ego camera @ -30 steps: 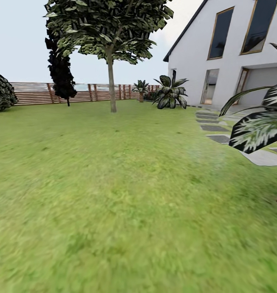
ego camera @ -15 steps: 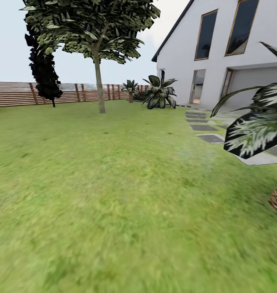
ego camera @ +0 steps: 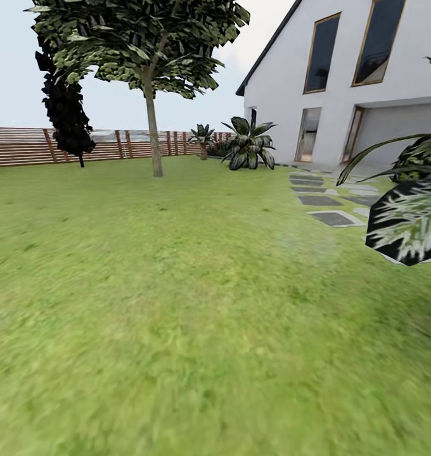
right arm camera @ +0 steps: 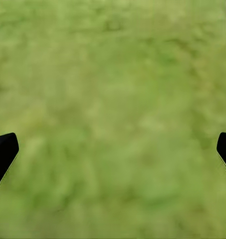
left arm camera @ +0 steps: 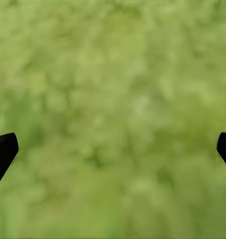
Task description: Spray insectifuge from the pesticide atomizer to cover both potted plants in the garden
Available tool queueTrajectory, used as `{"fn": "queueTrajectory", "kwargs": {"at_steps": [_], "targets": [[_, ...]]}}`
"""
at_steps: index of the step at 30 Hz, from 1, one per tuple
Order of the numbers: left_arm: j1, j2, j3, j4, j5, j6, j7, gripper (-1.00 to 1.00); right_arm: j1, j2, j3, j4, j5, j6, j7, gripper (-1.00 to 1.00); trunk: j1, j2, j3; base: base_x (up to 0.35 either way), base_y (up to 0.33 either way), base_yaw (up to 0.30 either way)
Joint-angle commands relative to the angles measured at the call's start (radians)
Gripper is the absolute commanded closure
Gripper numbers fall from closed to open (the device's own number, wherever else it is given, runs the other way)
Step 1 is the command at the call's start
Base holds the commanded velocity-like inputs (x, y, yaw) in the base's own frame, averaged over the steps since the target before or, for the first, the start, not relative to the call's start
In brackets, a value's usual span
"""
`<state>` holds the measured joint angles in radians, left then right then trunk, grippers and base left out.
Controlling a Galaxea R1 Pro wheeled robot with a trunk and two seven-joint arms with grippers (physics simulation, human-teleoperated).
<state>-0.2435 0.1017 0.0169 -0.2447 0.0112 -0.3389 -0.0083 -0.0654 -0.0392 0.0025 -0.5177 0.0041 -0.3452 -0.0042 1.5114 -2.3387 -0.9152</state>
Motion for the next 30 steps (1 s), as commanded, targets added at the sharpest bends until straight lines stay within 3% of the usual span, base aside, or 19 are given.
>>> {"fn": "queueTrajectory", "kwargs": {"at_steps": [1,17,30], "targets": [[-0.001,0.0,0.001,0.001,0.001,-0.003,-0.001,-1.0,-0.001,0.0,0.0,0.001,0.0,-0.003,0.0,-1.0,0.0,0.0,-0.001,0.339,0.0,0.0],[-0.001,0.0,0.001,0.001,0.001,-0.003,-0.001,-1.0,0.0,0.001,0.001,0.001,0.0,-0.003,0.0,-1.0,0.0,0.0,-0.001,0.339,0.002,0.0],[0.0,0.0,0.001,0.001,0.001,-0.003,-0.001,-1.0,0.0,0.0,0.001,0.001,0.0,-0.003,0.0,-1.0,0.0,0.0,-0.001,0.339,0.098,0.0]]}}
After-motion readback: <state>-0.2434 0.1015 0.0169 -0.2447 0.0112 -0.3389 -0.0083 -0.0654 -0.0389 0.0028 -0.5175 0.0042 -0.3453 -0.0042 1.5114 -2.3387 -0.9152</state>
